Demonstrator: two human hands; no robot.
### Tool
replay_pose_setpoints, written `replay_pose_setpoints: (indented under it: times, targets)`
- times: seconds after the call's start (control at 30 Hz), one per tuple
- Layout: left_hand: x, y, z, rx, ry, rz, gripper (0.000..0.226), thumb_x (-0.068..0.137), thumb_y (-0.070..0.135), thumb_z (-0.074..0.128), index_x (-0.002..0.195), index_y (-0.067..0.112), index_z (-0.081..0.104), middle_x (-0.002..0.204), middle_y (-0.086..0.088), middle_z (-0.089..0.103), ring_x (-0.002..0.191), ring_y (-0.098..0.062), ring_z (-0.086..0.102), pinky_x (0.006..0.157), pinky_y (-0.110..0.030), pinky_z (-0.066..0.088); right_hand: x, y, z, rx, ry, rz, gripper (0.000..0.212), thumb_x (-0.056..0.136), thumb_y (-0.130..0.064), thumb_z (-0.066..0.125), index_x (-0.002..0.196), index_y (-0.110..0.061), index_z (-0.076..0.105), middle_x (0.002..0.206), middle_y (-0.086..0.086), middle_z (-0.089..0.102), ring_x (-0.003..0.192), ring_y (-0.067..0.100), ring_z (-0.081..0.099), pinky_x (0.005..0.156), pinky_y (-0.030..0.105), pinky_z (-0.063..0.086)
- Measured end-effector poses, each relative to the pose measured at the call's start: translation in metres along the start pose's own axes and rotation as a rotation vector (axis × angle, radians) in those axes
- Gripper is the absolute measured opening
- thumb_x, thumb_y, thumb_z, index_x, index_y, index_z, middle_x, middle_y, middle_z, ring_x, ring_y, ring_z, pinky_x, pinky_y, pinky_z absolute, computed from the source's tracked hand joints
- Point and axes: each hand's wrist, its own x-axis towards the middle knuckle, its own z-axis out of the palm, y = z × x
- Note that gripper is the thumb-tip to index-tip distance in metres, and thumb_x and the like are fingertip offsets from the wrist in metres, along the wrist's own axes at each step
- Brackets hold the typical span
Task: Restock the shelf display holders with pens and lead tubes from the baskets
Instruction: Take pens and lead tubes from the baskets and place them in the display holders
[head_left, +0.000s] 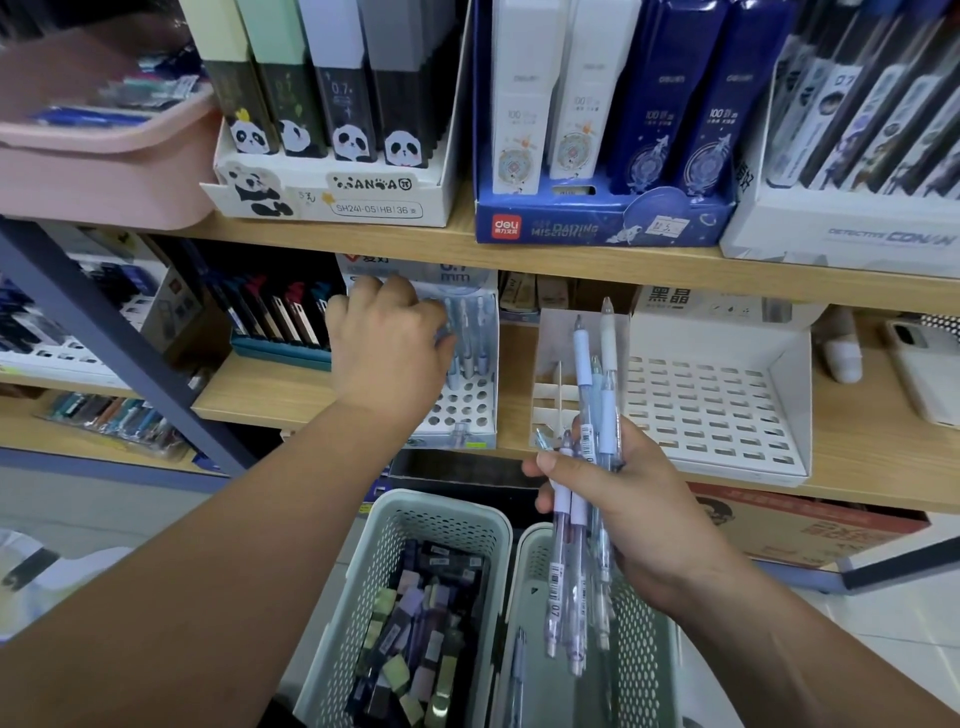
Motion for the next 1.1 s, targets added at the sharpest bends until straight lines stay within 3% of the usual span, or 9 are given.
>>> replay_pose_setpoints:
  times: [0.2, 0.27, 0.33, 0.4, 0.5, 0.57, 0.7, 0.9, 1.1]
  targets:
    - [-0.003, 0.002, -0.006, 0.046, -0.029, 0.059, 0.037, 0.085, 0.034, 0.074, 0.116, 0.014, 0.073, 0.099, -0.013, 0.068, 0.098, -0.039, 0.056, 0.078, -0.044, 0.040, -0.001, -0.005, -0.002, 0.066, -0.054, -0.025, 0.029, 0.088, -0.007, 0.075, 0.107, -0.011, 0.054, 0.097, 0.016, 0.077, 0.070, 0.024, 0.072, 0.058, 0.028, 0.055]
    - [-0.006, 0.006, -0.015, -0.071, 0.009, 0.090, 0.031, 0.088, 0.027, 0.071, 0.115, 0.012, 0.073, 0.097, -0.013, 0.069, 0.095, -0.038, 0.058, 0.080, -0.045, 0.043, -0.001, -0.006, -0.001, 0.066, -0.063, -0.055, 0.033, 0.083, -0.011, 0.076, 0.107, -0.012, 0.054, 0.097, 0.016, 0.077, 0.072, 0.026, 0.073, 0.059, 0.029, 0.056]
    - [-0.016, 0.013, -0.027, -0.323, -0.011, 0.116, 0.018, 0.094, 0.025, 0.066, 0.099, 0.011, 0.076, 0.084, -0.007, 0.068, 0.084, -0.029, 0.059, 0.078, -0.040, 0.047, -0.001, -0.007, 0.001, 0.061, -0.052, -0.074, 0.035, 0.078, -0.016, 0.074, 0.107, -0.014, 0.055, 0.097, 0.015, 0.077, 0.076, 0.029, 0.075, 0.061, 0.029, 0.056]
    - [-0.032, 0.025, -0.036, -0.691, -0.194, -0.025, 0.027, 0.098, 0.031, 0.061, 0.078, 0.015, 0.071, 0.068, 0.000, 0.061, 0.069, -0.014, 0.056, 0.069, -0.034, 0.045, 0.000, -0.006, 0.002, 0.073, -0.035, -0.085, 0.038, 0.077, -0.016, 0.074, 0.111, -0.014, 0.057, 0.097, 0.015, 0.077, 0.079, 0.032, 0.076, 0.063, 0.030, 0.057]
    - [-0.057, 0.040, -0.047, -1.194, -0.516, -0.338, 0.021, 0.094, 0.031, 0.069, 0.078, 0.020, 0.076, 0.071, 0.001, 0.070, 0.067, -0.008, 0.065, 0.064, -0.025, 0.052, 0.000, -0.006, 0.007, 0.094, -0.048, -0.127, 0.034, 0.081, -0.006, 0.073, 0.114, -0.013, 0.064, 0.098, 0.017, 0.076, 0.085, 0.037, 0.075, 0.072, 0.039, 0.061]
    - [-0.069, 0.044, -0.049, -1.348, -0.578, -0.434, 0.012, 0.090, 0.018, 0.075, 0.080, 0.022, 0.079, 0.077, -0.002, 0.075, 0.071, -0.010, 0.070, 0.067, -0.023, 0.057, -0.001, -0.005, 0.012, 0.103, -0.068, -0.149, 0.026, 0.080, -0.004, 0.072, 0.104, -0.015, 0.069, 0.098, 0.018, 0.076, 0.085, 0.037, 0.075, 0.069, 0.035, 0.061]
    - [-0.078, 0.036, -0.046, -1.433, -0.614, -0.584, 0.006, 0.087, 0.012, 0.077, 0.082, 0.014, 0.079, 0.077, -0.005, 0.075, 0.066, -0.011, 0.069, 0.060, -0.019, 0.053, -0.004, 0.000, 0.019, 0.062, -0.084, -0.097, 0.022, 0.086, -0.005, 0.071, 0.090, -0.027, 0.070, 0.097, 0.018, 0.077, 0.087, 0.037, 0.076, 0.058, 0.034, 0.059]
    - [-0.077, 0.026, -0.052, -1.469, -0.558, -0.678, 0.006, 0.091, 0.012, 0.072, 0.089, 0.014, 0.077, 0.082, -0.012, 0.076, 0.068, -0.015, 0.068, 0.058, -0.026, 0.050, 0.000, 0.003, 0.018, 0.060, 0.007, -0.094, 0.026, 0.087, 0.003, 0.071, 0.109, -0.005, 0.059, 0.096, 0.022, 0.075, 0.087, 0.039, 0.075, 0.065, 0.039, 0.061]
    - [-0.064, 0.006, -0.058, -1.530, -0.378, -0.786, 0.007, 0.092, 0.012, 0.071, 0.085, 0.013, 0.074, 0.083, -0.006, 0.075, 0.071, -0.020, 0.073, 0.059, -0.025, 0.056, 0.005, 0.002, 0.005, -0.044, 0.130, -0.088, 0.030, 0.085, 0.002, 0.073, 0.107, -0.012, 0.058, 0.086, 0.016, 0.076, 0.082, 0.030, 0.075, 0.063, 0.041, 0.062]
